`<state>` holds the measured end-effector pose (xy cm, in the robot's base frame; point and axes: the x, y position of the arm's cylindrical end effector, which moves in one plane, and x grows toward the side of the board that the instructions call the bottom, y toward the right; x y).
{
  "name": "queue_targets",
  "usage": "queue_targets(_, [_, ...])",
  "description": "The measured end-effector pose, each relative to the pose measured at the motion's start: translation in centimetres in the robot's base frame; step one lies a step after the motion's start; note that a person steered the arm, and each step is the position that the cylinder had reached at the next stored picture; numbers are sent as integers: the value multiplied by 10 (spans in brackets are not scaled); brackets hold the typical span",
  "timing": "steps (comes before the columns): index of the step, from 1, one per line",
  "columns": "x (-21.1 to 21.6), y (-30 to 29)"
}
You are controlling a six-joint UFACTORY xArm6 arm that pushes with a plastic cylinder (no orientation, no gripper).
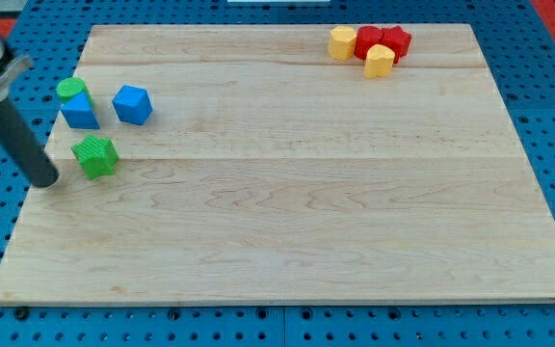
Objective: Move the green star diagonally bottom right to the blue cube
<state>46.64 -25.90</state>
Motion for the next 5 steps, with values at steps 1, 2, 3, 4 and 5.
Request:
queue_targets(1, [-6,60])
queue_targets(2, [-7,121])
queue_targets(3, [4,133])
queue_targets(4, [30,105])
queue_targets(5, [27,44])
